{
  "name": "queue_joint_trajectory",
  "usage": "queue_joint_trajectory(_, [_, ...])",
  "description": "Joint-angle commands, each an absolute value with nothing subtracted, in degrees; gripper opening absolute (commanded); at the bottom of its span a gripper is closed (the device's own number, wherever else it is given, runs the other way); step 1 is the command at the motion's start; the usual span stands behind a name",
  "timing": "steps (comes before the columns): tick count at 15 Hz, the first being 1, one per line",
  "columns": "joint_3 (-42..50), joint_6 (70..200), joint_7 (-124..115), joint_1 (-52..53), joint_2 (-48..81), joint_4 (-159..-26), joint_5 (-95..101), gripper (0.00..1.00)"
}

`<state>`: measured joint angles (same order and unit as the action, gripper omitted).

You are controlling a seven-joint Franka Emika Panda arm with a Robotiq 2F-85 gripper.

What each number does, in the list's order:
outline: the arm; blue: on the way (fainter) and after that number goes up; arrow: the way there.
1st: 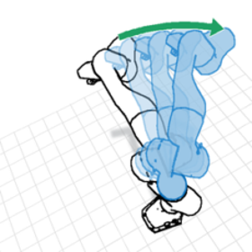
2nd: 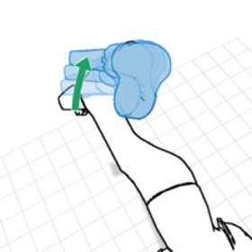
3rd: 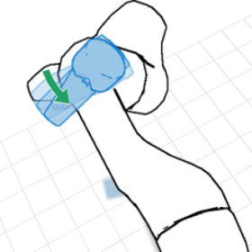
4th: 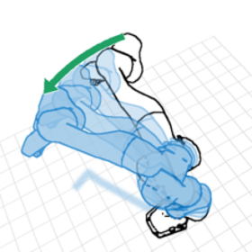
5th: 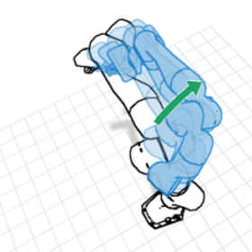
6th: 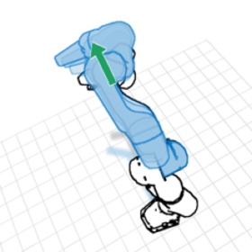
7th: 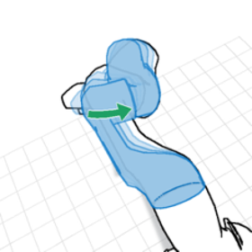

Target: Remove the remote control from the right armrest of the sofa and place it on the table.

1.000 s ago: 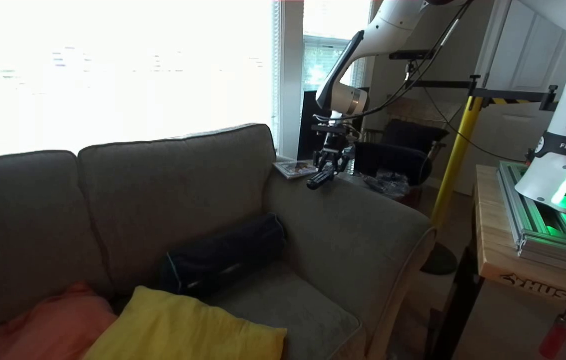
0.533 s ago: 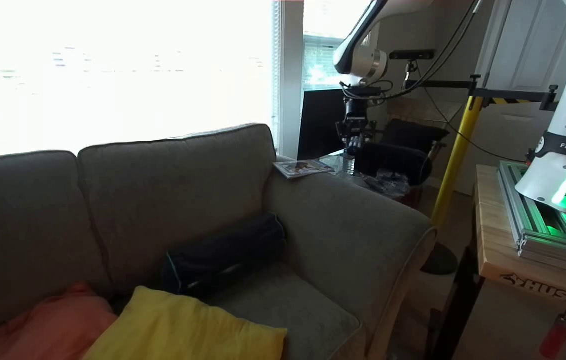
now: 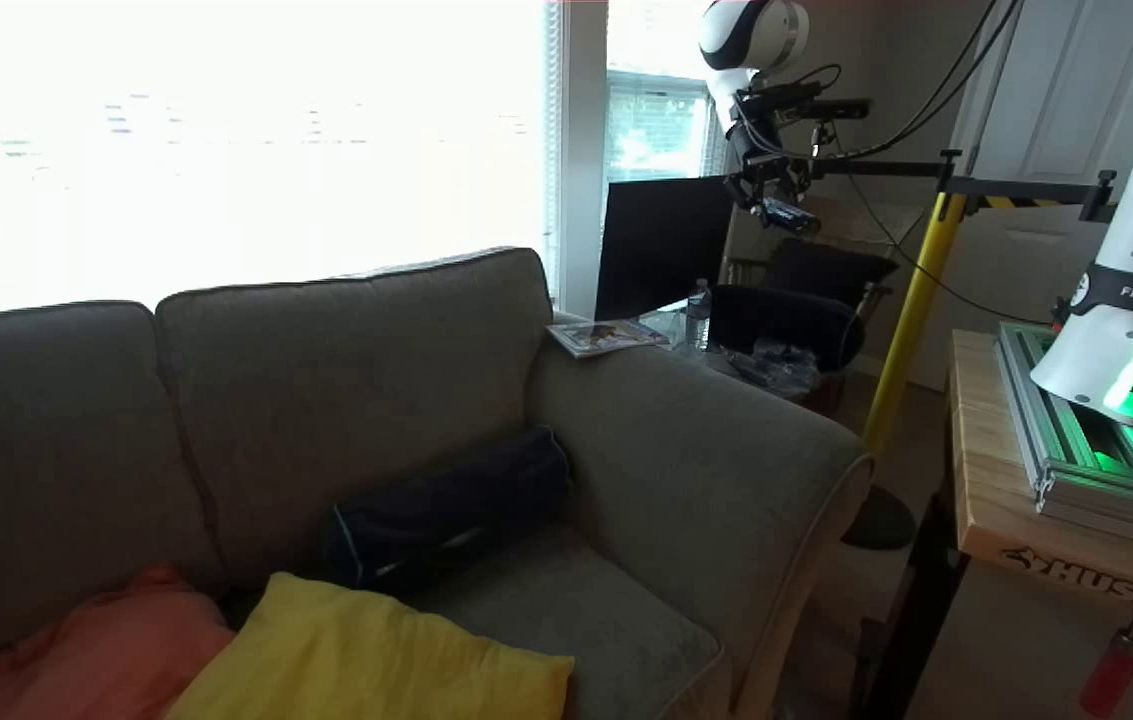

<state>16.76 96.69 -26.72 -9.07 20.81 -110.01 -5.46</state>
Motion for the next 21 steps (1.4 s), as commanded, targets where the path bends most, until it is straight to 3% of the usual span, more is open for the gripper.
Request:
queue_joint_trajectory(1, [16.7,95.4,-26.7,-8.2,20.7,-105.0,5.1,0.28])
queue_joint_trajectory(3, [15.9,96.6,-26.8,-9.4,20.2,-106.5,3.6,0.28])
queue_joint_trajectory(4, [15.9,96.6,-26.8,-9.4,20.3,-105.8,4.2,0.53])
queue_joint_trajectory(9, [15.8,96.6,-26.8,-9.5,20.6,-106.2,4.1,0.53])
queue_joint_trajectory(10, [15.8,96.6,-26.8,-9.5,20.6,-106.2,4.1,0.28])
queue_joint_trajectory(16, [15.4,107.4,-42.5,-9.6,39.4,-93.7,-1.2,0.28])
queue_joint_trajectory(21, [17.0,108.8,-46.1,-9.1,54.5,-78.7,2.1,0.28])
